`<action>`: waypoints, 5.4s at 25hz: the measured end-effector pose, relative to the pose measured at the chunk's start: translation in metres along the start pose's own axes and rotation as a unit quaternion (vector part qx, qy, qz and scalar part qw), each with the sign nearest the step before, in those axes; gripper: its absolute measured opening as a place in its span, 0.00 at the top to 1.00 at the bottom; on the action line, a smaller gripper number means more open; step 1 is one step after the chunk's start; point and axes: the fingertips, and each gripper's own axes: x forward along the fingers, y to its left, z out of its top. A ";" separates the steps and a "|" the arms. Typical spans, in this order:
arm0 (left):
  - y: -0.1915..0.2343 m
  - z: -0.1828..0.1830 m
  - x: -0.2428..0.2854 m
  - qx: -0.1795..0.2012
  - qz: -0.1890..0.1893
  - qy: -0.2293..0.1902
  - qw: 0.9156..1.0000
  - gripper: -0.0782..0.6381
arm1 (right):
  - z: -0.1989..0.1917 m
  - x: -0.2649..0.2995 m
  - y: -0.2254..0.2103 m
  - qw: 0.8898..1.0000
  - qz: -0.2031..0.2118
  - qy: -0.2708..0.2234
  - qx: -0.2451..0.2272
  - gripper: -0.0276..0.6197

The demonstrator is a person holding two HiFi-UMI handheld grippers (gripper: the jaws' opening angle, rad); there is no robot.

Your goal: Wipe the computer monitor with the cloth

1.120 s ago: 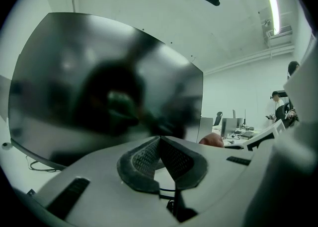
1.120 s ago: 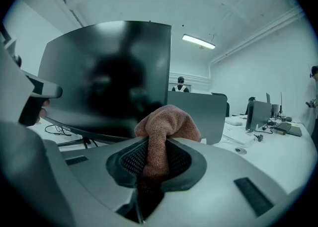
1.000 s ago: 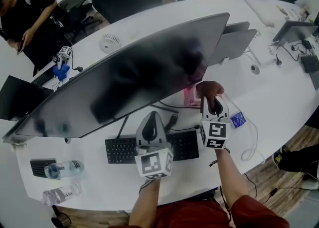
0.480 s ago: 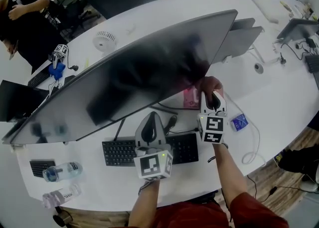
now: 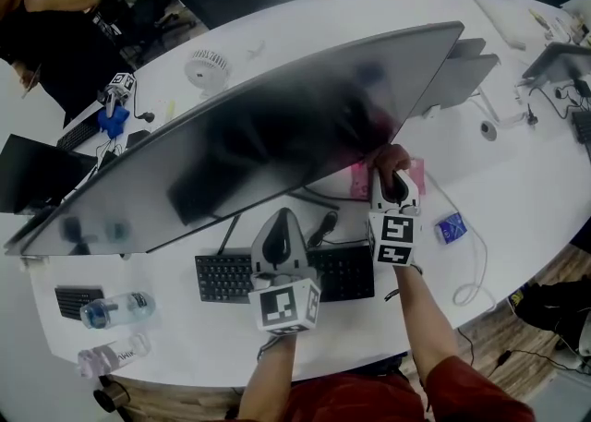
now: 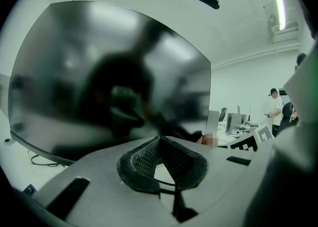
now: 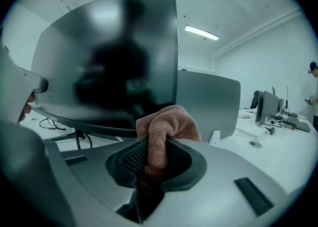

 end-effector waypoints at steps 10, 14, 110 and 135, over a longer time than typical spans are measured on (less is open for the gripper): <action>0.030 0.003 -0.024 -0.004 0.028 -0.004 1.000 0.86 | 0.003 -0.004 0.035 1.000 0.019 0.000 -0.009 0.84; 0.047 0.001 -0.034 -0.005 0.042 -0.002 0.999 0.86 | 0.004 -0.007 0.056 0.999 0.030 0.003 -0.014 0.84; 0.357 -0.026 -0.302 -0.065 0.308 -0.036 0.949 0.86 | 0.032 -0.095 0.566 0.929 0.346 -0.048 -0.121 0.84; 0.339 0.039 -0.306 -0.040 0.286 -0.088 0.953 0.86 | 0.139 -0.131 0.557 0.915 0.344 -0.158 -0.138 0.84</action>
